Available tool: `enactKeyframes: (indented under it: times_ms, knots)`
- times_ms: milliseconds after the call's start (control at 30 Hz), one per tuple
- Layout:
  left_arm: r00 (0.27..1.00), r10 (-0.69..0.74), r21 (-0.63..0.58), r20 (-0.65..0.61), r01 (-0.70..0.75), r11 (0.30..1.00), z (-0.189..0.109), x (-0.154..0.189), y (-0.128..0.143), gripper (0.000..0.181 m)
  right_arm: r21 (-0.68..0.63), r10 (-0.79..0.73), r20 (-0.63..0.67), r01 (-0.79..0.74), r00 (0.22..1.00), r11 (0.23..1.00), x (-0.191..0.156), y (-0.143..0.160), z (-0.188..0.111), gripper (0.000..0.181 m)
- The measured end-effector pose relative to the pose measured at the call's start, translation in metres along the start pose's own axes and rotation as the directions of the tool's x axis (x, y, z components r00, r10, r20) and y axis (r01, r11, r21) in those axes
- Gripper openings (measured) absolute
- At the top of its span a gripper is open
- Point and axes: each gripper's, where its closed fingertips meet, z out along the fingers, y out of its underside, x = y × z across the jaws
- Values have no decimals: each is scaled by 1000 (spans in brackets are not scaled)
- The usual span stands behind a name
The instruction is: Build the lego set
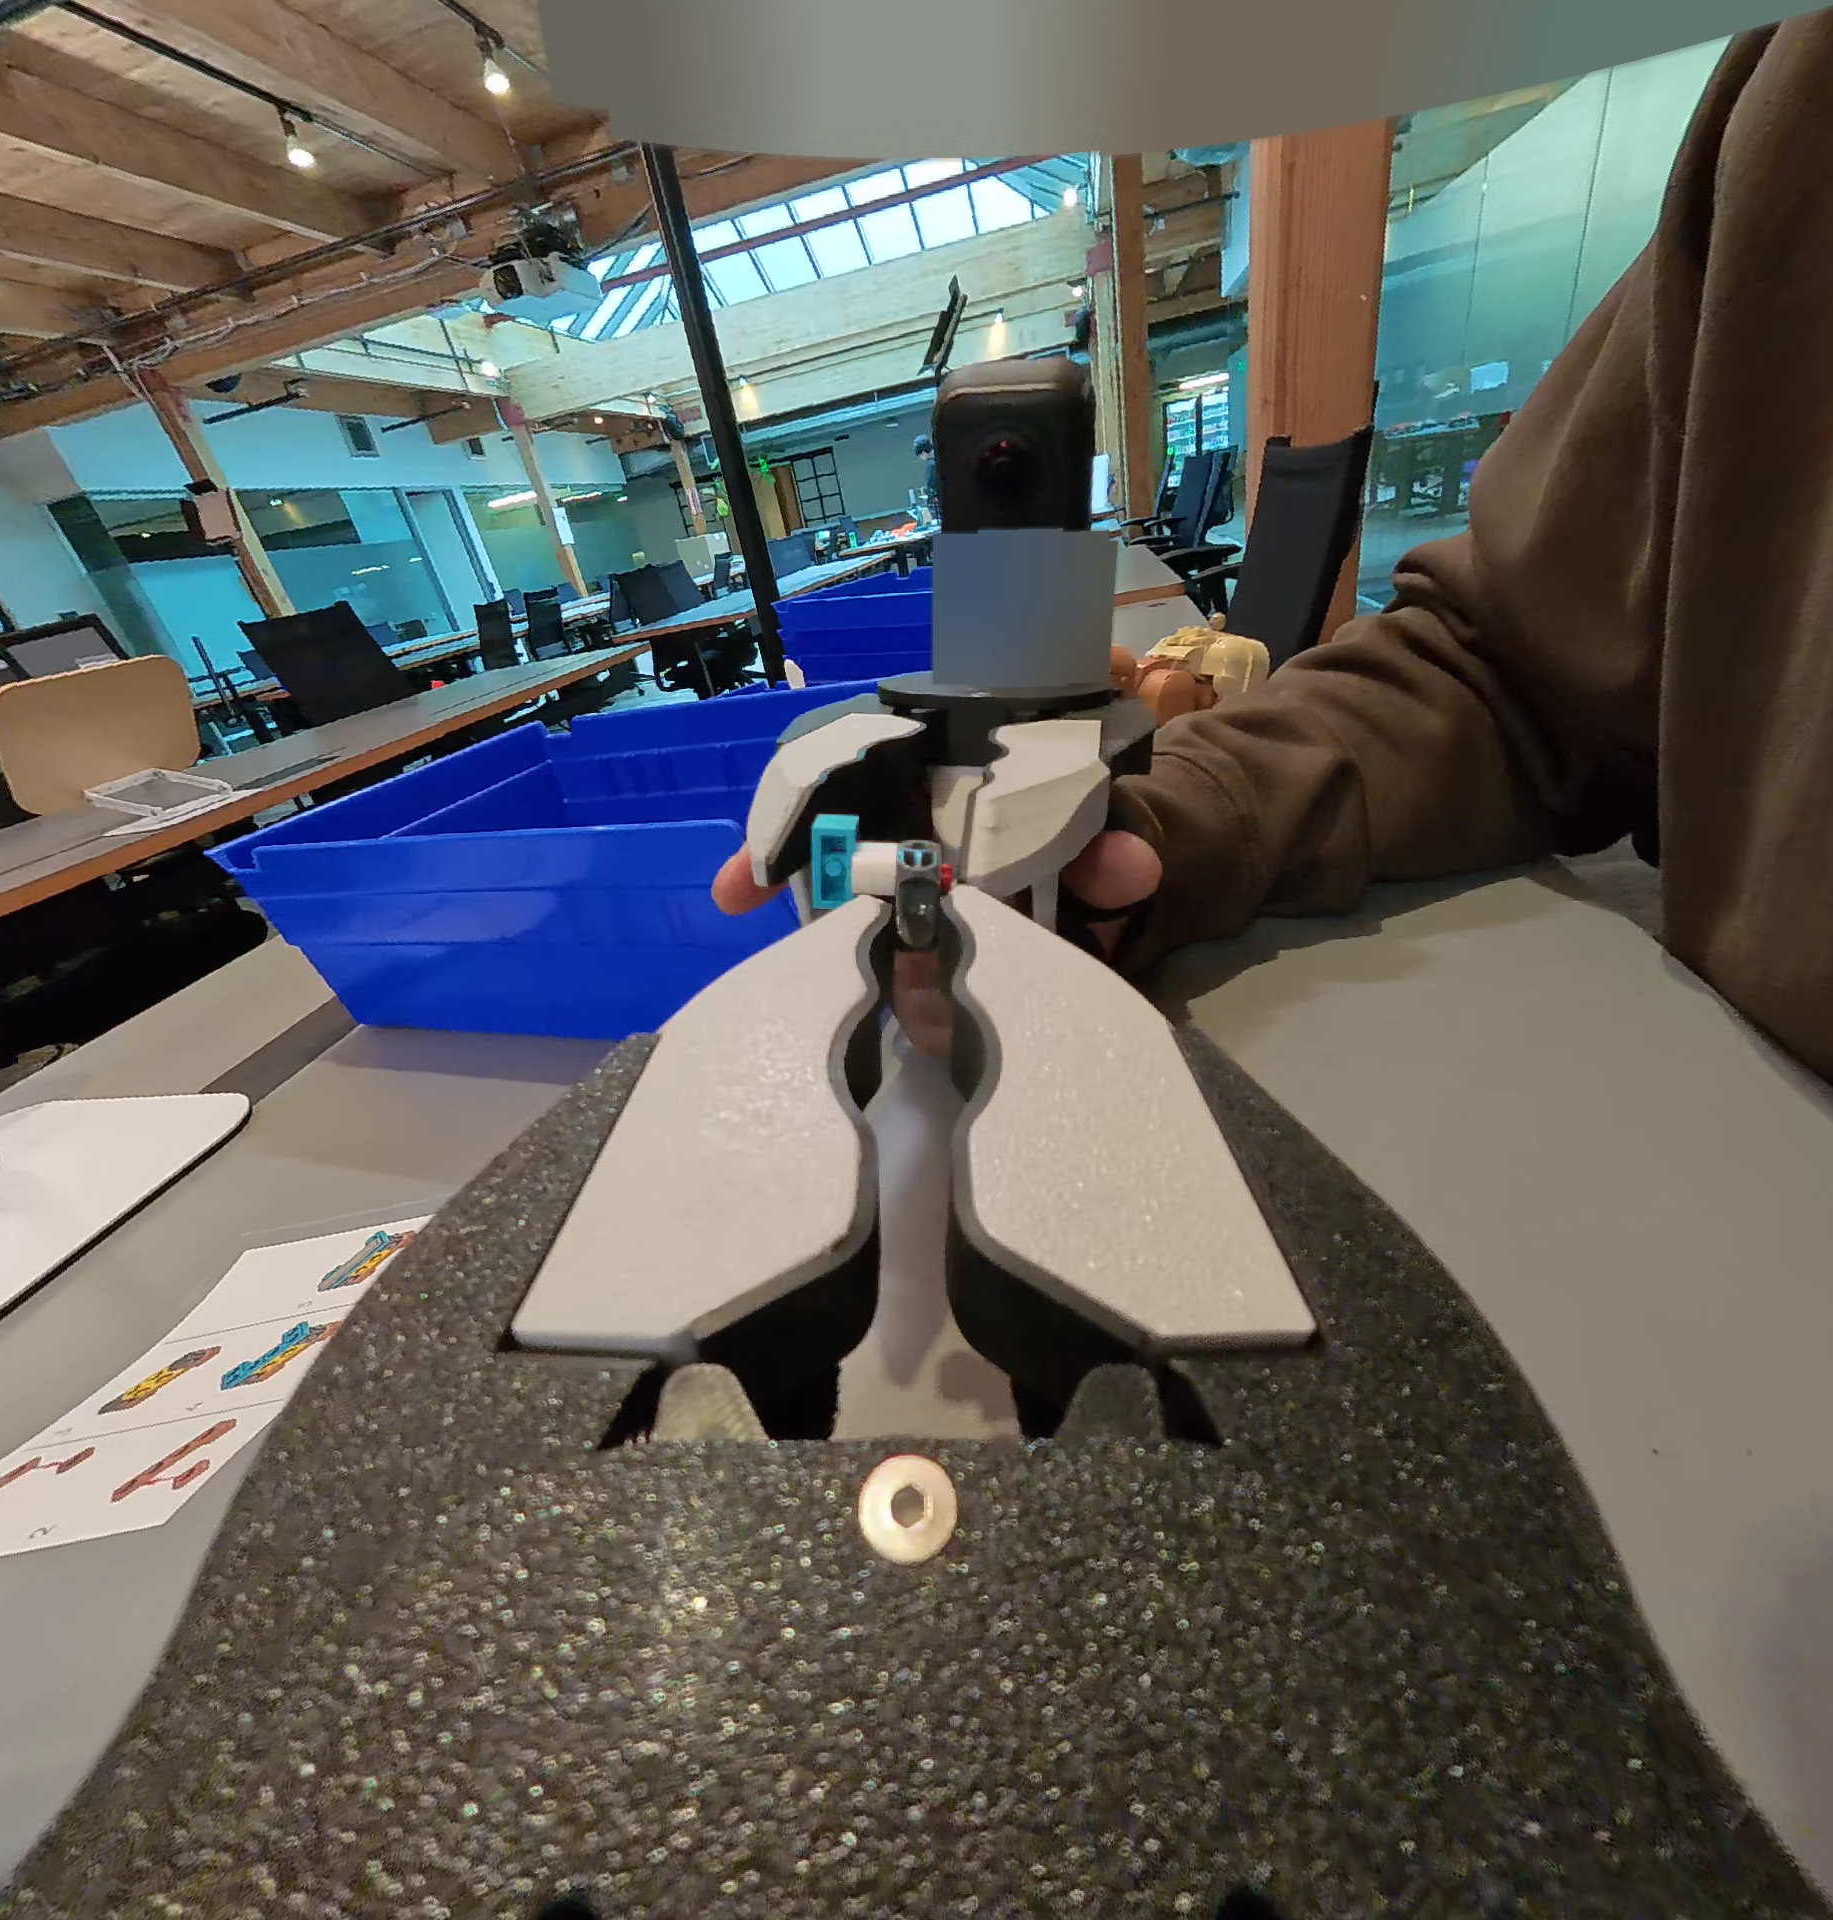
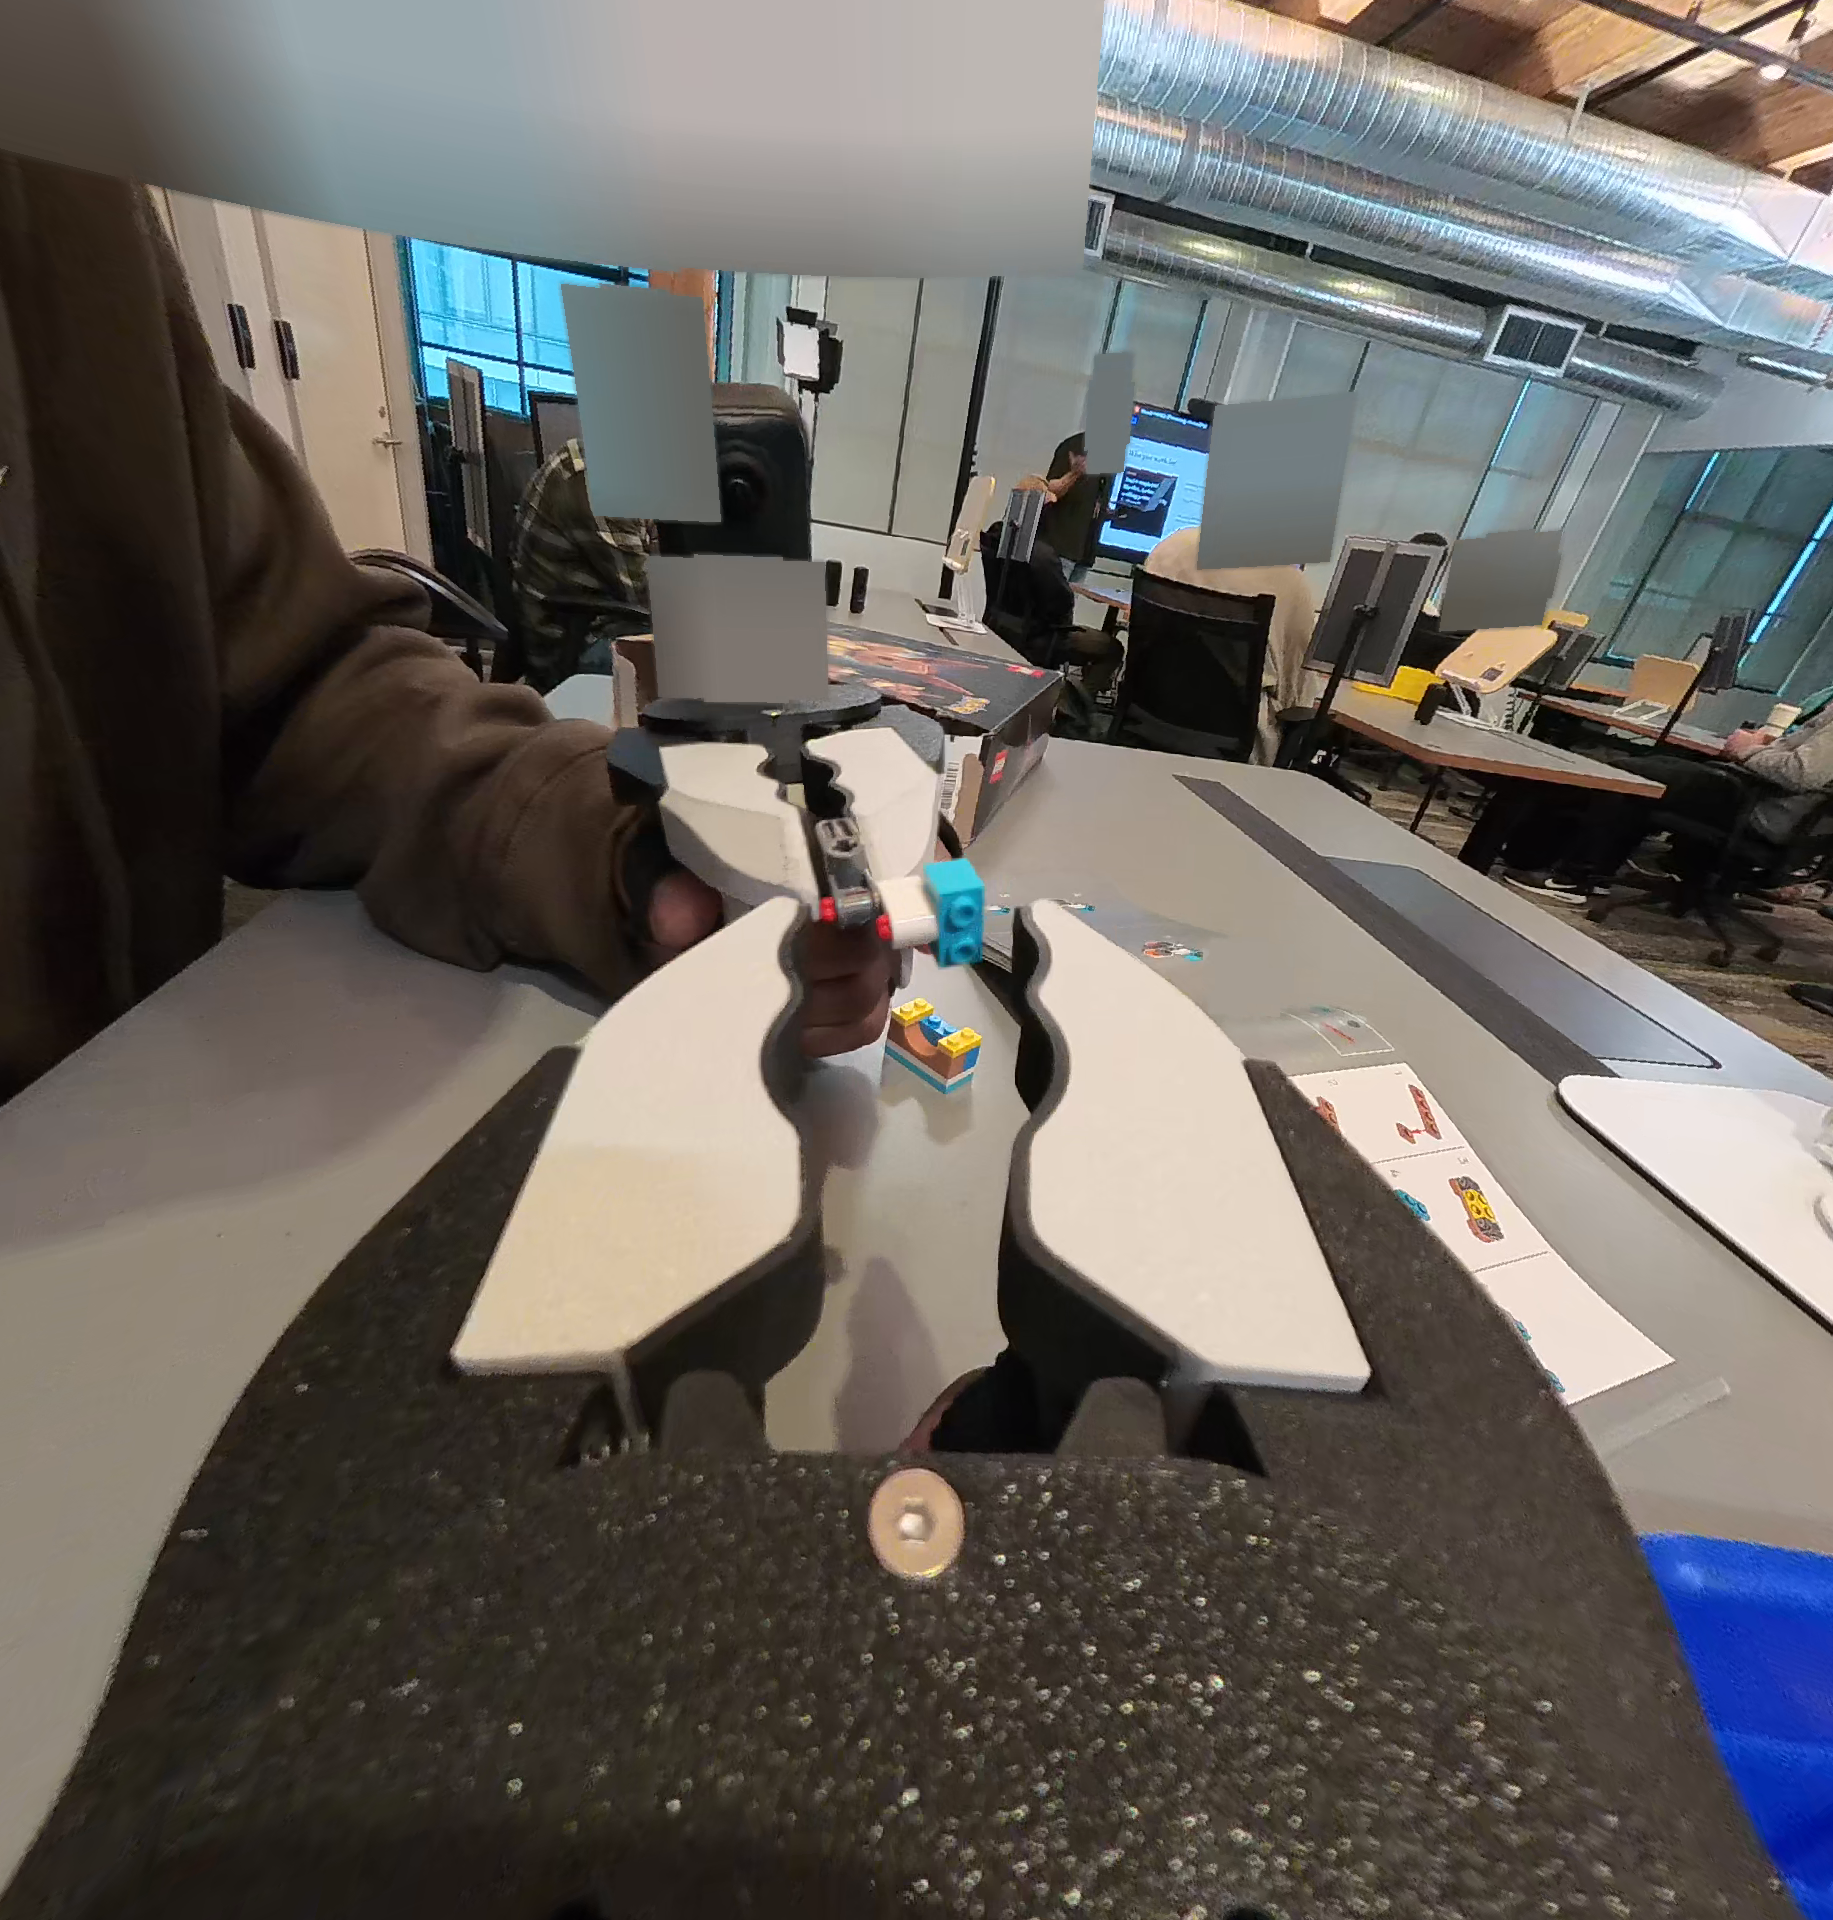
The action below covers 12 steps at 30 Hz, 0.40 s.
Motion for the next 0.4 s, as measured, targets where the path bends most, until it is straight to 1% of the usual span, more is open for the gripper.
enactKeyframes:
  times_ms: [267,400]
  knots:
    - [1000,-8,-3,-24,8,1000,0,3,0,7,3,-16,15,16,1000,1000,-3,0,0,33]
    - [1000,-11,5,-24,11,1000,-1,2,-1,7,28,-10,31,9,999,1000,-4,-4,-3,32]
